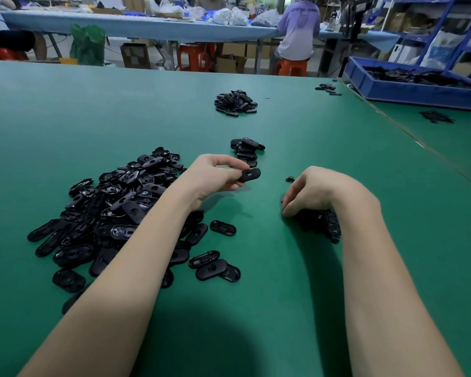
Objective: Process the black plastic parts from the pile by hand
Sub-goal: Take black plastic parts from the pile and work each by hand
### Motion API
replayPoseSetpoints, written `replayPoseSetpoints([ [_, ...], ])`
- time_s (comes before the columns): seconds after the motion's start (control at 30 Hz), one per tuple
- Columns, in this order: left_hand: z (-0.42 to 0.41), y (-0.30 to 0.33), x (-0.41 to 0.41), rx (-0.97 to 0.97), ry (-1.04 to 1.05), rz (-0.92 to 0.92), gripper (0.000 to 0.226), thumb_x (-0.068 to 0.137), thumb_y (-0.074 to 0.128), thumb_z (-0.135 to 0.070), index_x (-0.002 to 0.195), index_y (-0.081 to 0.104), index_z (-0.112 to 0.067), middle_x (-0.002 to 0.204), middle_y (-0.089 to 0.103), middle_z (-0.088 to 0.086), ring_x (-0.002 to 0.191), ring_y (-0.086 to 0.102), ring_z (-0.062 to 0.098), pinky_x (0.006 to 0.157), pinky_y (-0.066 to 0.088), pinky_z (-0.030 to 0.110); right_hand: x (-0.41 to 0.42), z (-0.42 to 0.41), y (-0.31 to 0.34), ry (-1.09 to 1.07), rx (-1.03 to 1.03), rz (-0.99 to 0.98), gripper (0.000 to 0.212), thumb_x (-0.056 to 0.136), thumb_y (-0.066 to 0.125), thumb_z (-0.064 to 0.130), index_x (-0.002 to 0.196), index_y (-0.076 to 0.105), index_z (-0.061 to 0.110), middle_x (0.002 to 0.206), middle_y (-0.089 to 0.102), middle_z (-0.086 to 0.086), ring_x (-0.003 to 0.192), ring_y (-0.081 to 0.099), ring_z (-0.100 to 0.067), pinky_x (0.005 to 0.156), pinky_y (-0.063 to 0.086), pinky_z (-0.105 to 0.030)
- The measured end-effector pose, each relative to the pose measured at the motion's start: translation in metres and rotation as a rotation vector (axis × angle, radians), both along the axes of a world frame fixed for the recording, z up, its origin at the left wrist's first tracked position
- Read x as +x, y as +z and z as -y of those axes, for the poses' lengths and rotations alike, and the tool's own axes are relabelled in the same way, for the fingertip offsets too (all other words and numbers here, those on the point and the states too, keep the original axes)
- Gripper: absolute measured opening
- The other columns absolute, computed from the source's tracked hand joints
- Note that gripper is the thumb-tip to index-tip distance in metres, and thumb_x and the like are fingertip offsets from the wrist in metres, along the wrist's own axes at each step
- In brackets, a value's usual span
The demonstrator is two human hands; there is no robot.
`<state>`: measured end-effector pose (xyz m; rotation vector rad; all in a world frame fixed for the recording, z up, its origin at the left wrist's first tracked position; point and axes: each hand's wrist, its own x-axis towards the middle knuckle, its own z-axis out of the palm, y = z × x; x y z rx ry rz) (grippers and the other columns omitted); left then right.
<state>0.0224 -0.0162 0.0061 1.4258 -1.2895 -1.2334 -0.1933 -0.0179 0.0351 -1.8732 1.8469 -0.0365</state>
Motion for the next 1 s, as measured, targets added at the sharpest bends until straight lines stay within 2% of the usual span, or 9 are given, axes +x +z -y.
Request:
replayPoseSetpoints([
  [0.13, 0.0, 0.0, -0.001, 0.007, 0.018, -0.009, 0.013, 0.092, 0.068, -0.003, 0.095, 0.076, -0.013, 0.09, 0.075, 0.01, 0.069, 0.066, 0.015, 0.085, 0.059, 0.025, 0.0, 0.001, 0.0, 0.034, -0.015, 0.024, 0.009, 0.068, 0.086, 0.032, 0.071, 0.078, 0.032, 0.075, 0.076, 0.009, 0.081, 0.073, -0.016, 0.078, 0.06, -0.032],
  [0.23, 0.0, -0.001, 0.0, 0.003, 0.023, -0.009, 0.013, 0.093, 0.065, -0.002, 0.095, 0.074, -0.01, 0.085, 0.074, 0.011, 0.062, 0.067, 0.01, 0.076, 0.06, 0.021, 0.0, 0.002, 0.001, 0.071, -0.078, 0.1, 0.008, 0.078, 0.082, 0.031, 0.076, 0.076, 0.026, 0.079, 0.074, 0.007, 0.078, 0.066, -0.016, 0.069, 0.05, -0.027],
  [0.3, 0.0, -0.002, 0.0, -0.004, 0.026, 0.001, 0.012, 0.094, 0.065, -0.002, 0.096, 0.074, -0.01, 0.081, 0.073, 0.008, 0.067, 0.07, 0.01, 0.074, 0.06, 0.021, 0.0, 0.002, 0.002, 0.08, -0.114, 0.195, 0.005, 0.082, 0.08, 0.032, 0.081, 0.076, 0.029, 0.083, 0.073, 0.008, 0.076, 0.062, -0.012, 0.066, 0.044, -0.025],
  [0.43, 0.001, -0.002, 0.0, -0.008, 0.024, 0.01, 0.01, 0.094, 0.066, -0.005, 0.095, 0.074, -0.011, 0.076, 0.073, 0.004, 0.072, 0.072, 0.01, 0.068, 0.059, 0.019, 0.003, -0.001, 0.003, 0.076, -0.162, 0.405, 0.002, 0.087, 0.078, 0.03, 0.085, 0.077, 0.03, 0.087, 0.077, -0.001, 0.057, 0.056, -0.007, 0.067, 0.044, -0.025],
  [0.53, 0.001, -0.002, 0.0, -0.005, 0.017, 0.022, 0.009, 0.094, 0.067, -0.008, 0.095, 0.074, -0.014, 0.078, 0.073, 0.002, 0.07, 0.072, 0.009, 0.067, 0.059, 0.019, 0.006, -0.002, 0.003, 0.08, -0.169, 0.474, 0.002, 0.089, 0.076, 0.029, 0.087, 0.076, 0.029, 0.089, 0.077, -0.002, 0.047, 0.056, -0.006, 0.07, 0.044, -0.027],
  [0.7, -0.001, 0.001, -0.001, 0.012, 0.018, -0.01, 0.01, 0.096, 0.065, -0.009, 0.096, 0.073, -0.014, 0.085, 0.073, 0.005, 0.07, 0.072, 0.01, 0.064, 0.059, 0.021, 0.015, -0.001, -0.002, 0.036, -0.251, 0.525, 0.004, 0.09, 0.071, 0.027, 0.087, 0.073, 0.028, 0.078, 0.073, 0.004, 0.051, 0.064, -0.007, 0.066, 0.042, -0.026],
  [0.87, -0.001, 0.001, -0.001, -0.021, 0.015, -0.028, 0.013, 0.095, 0.064, -0.004, 0.101, 0.074, -0.009, 0.083, 0.072, 0.006, 0.07, 0.069, 0.009, 0.068, 0.059, 0.019, 0.024, 0.002, -0.007, -0.031, -0.307, 0.6, 0.007, 0.086, 0.07, 0.023, 0.082, 0.074, 0.025, 0.065, 0.064, 0.009, 0.046, 0.057, -0.007, 0.047, 0.039, -0.011],
  [0.93, -0.001, 0.001, 0.0, -0.022, 0.0, -0.039, 0.014, 0.094, 0.065, -0.002, 0.103, 0.074, -0.007, 0.083, 0.071, 0.007, 0.07, 0.068, 0.009, 0.071, 0.059, 0.019, 0.026, 0.003, -0.01, -0.038, -0.289, 0.635, 0.006, 0.086, 0.071, 0.019, 0.083, 0.075, 0.023, 0.066, 0.065, 0.008, 0.045, 0.051, -0.008, 0.05, 0.041, -0.014],
  [1.0, -0.001, 0.001, 0.0, -0.021, -0.012, -0.056, 0.014, 0.092, 0.067, 0.0, 0.103, 0.073, -0.007, 0.083, 0.072, 0.007, 0.07, 0.067, 0.01, 0.073, 0.059, 0.019, 0.028, 0.003, -0.012, -0.043, -0.266, 0.652, 0.006, 0.085, 0.072, 0.017, 0.088, 0.074, 0.022, 0.073, 0.07, 0.008, 0.049, 0.051, -0.006, 0.059, 0.046, -0.023],
])
